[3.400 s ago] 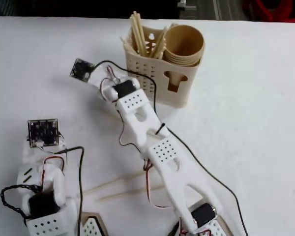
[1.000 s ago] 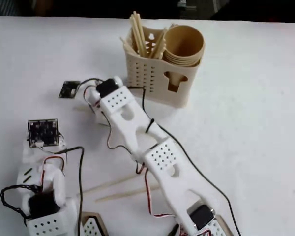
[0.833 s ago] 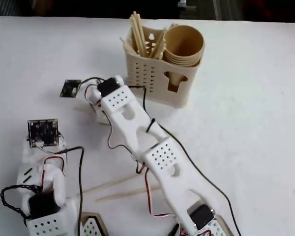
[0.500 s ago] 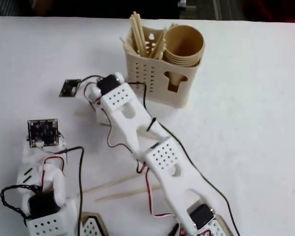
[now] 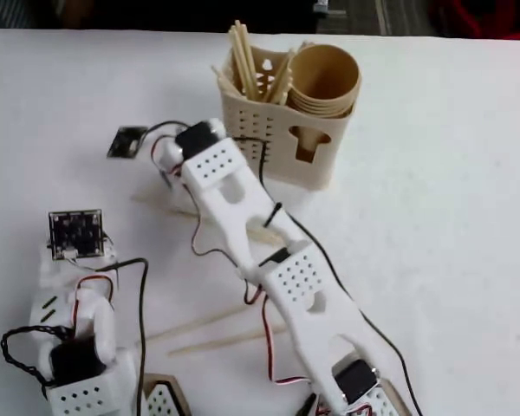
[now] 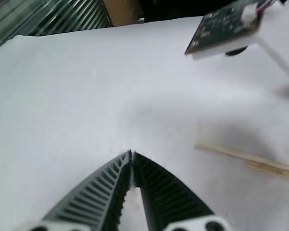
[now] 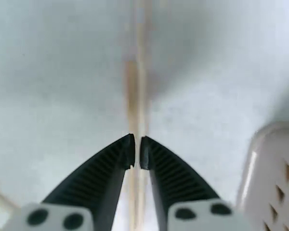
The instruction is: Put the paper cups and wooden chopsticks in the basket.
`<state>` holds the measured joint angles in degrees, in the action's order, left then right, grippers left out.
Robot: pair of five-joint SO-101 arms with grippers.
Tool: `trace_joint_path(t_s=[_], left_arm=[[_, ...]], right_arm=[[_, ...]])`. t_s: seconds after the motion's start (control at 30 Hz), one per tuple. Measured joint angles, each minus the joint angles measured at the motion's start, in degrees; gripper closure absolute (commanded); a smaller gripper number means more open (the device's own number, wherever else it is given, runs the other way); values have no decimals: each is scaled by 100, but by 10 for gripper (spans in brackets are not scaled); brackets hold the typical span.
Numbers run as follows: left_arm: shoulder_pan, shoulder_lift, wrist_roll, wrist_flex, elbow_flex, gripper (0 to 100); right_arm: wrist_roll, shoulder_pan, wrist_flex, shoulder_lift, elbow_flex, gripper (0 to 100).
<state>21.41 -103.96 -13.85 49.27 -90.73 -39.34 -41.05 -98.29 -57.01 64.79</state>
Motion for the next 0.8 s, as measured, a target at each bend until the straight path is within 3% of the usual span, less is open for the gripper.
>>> trace_joint_path(t_s=[0.13, 0.27, 0.43, 0.57, 0.8], left_arm=[[0, 0, 0, 0, 0, 976], [0, 0, 0, 0, 0, 976], [0, 0, 0, 0, 0, 976], [0, 0, 0, 0, 0, 976], [0, 0, 0, 0, 0, 976]], right_arm=[[0, -167, 9, 0, -325, 748], [0, -105, 343, 0, -800, 813], [-536, 18, 818, -246, -932, 980], [-1081, 44, 659, -536, -624, 982], [-1222, 18, 167, -730, -334, 980]])
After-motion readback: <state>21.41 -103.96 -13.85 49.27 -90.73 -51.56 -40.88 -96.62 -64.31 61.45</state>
